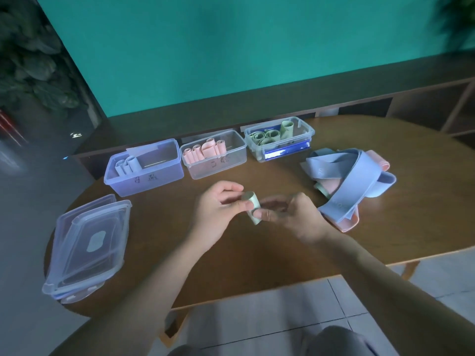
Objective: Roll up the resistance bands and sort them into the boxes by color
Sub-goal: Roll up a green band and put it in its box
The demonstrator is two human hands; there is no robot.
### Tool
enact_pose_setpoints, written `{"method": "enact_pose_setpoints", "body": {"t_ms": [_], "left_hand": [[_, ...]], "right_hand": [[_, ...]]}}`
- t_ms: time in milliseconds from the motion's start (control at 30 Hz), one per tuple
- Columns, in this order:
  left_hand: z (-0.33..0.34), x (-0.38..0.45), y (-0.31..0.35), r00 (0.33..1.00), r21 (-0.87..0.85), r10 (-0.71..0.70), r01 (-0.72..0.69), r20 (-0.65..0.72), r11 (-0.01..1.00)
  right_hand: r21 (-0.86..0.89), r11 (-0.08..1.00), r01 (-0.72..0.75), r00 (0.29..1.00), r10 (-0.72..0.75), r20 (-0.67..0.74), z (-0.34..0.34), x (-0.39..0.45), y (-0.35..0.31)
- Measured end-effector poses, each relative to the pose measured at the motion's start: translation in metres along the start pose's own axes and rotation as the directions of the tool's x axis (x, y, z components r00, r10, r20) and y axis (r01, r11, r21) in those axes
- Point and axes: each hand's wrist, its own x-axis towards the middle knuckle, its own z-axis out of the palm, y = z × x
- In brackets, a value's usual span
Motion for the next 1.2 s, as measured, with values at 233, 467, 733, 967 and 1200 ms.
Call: {"method": "enact_pose_setpoints", "body": {"t_ms": [233,467,733,967,1200], "left_hand": [[0.025,0.020,0.072,0.954,0.103,0.092,-0.126,0.284,0.987],[0.039,0.068,0.101,0.915,0.010,0.119,-0.133,0.384,0.991],[0.054,0.134,0.091,0.890,-0.030,0.113,-0.111,0.442,0.993],[0.065,0.168,0.068,0.905,-0.009,0.093,-0.098,0.415,0.995],[0.063,0.204,0.040,0.992,0.065,0.095,-0.101,0.088,0.993]], "right_hand": [[-0.054,0.976,0.209,0.971,-0.201,0.126,-0.078,-0.002,-0.056],[-0.047,0.974,0.221,0.959,-0.209,0.190,-0.122,0.025,-0.075],[0.023,0.991,0.134,0.981,-0.136,0.140,-0.141,0.073,-0.062],[-0.088,0.994,0.072,0.982,-0.055,0.178,-0.149,0.104,-0.047],[-0.159,0.987,0.002,0.994,-0.019,-0.103,-0.161,0.164,-0.008]]}}
